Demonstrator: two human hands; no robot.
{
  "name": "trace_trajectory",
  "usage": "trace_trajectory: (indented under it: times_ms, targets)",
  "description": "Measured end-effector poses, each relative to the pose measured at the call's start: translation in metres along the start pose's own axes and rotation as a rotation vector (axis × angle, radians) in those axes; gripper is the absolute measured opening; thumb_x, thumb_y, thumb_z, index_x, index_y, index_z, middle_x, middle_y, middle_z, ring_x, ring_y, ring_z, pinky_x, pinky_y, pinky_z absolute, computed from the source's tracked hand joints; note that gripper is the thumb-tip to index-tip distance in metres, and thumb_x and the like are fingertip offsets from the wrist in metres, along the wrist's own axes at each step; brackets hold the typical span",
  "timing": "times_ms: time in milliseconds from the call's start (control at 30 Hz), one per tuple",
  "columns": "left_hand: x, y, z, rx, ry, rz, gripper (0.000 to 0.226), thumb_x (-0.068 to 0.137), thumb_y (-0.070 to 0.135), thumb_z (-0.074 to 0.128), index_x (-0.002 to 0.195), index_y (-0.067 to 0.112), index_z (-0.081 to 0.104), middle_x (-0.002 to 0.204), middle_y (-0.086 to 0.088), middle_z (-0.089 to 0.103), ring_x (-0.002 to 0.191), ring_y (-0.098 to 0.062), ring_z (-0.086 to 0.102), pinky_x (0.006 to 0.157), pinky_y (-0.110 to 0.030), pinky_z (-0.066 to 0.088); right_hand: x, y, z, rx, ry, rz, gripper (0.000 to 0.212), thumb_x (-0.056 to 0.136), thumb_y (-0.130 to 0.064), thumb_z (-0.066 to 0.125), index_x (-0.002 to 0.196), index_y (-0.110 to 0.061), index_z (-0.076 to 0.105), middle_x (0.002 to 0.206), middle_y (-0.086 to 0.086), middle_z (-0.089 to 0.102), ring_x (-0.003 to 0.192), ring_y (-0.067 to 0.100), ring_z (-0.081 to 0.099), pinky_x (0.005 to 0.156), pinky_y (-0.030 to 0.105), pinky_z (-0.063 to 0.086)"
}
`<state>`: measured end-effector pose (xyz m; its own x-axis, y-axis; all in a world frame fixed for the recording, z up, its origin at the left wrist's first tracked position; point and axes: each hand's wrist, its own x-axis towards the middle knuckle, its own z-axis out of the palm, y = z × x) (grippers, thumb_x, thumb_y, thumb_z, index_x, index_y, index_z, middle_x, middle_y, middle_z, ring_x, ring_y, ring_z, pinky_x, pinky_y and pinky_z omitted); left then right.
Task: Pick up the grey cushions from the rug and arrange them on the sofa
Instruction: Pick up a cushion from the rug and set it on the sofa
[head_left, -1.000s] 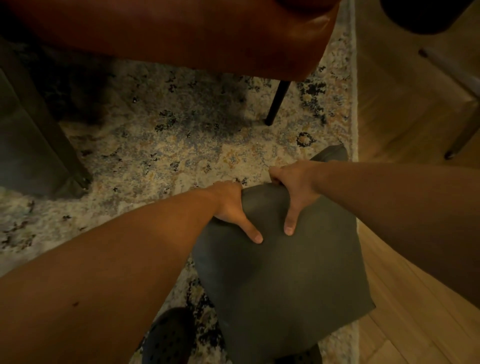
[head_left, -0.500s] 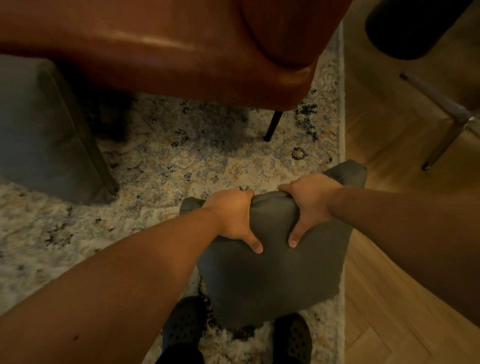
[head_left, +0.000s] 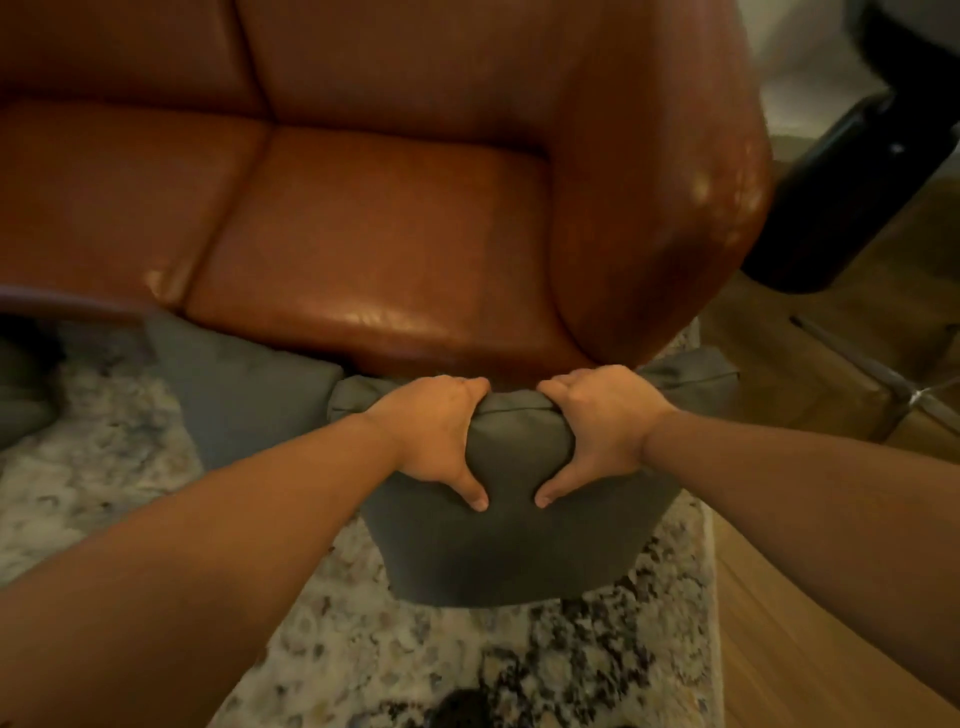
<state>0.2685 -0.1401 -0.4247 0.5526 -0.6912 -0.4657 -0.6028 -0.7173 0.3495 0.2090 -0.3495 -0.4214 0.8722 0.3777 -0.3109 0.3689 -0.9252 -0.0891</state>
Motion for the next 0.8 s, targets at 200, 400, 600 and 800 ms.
trace_trajectory:
  times_ms: [200,400,600,800]
  targets:
    - [-0.036,-0.010,-0.169,0.148,0.092,0.060,0.085,0.031,0.077,0.080,0.092,0.030,0.043,0.088,0.013,0.053,0.078,-0.014,0.054,0.066,-0.033,0.048,0.026,-0.007,-0.157,-0.082,0.124,0.036,0.125,0.038,-0.105,0.037,0.127,-0.017,0.053,0.111,-0.003,0.067,0.094,0.021,0.064,0.077,0.035,0.053]
    - [-0.048,-0.009,-0.306,0.231,0.182,0.063,0.099,0.026,0.082,0.076,0.106,0.032,0.044,0.099,0.014,0.054,0.087,-0.011,0.052,0.073,-0.028,0.045,0.050,0.010,-0.284,-0.112,0.231,0.070,0.122,0.034,-0.106,0.037,0.120,-0.023,0.054,0.100,-0.007,0.066,0.083,0.017,0.063,0.070,0.032,0.052]
    - [-0.018,-0.027,-0.400,0.290,0.251,0.037,0.097,0.026,0.085,0.073,0.104,0.037,0.039,0.098,0.018,0.047,0.089,-0.009,0.050,0.077,-0.027,0.043,0.100,0.057,-0.364,-0.180,0.292,0.033,0.121,0.035,-0.105,0.040,0.121,-0.020,0.054,0.100,-0.005,0.064,0.082,0.017,0.062,0.064,0.027,0.044]
    - [0.042,-0.053,-0.479,0.370,0.281,0.008,0.095,0.029,0.084,0.073,0.103,0.033,0.041,0.093,0.014,0.048,0.084,-0.013,0.052,0.070,-0.031,0.045,0.167,0.115,-0.412,-0.160,0.278,0.054,0.119,0.039,-0.102,0.046,0.124,-0.019,0.050,0.106,-0.002,0.062,0.087,0.019,0.060,0.075,0.035,0.054]
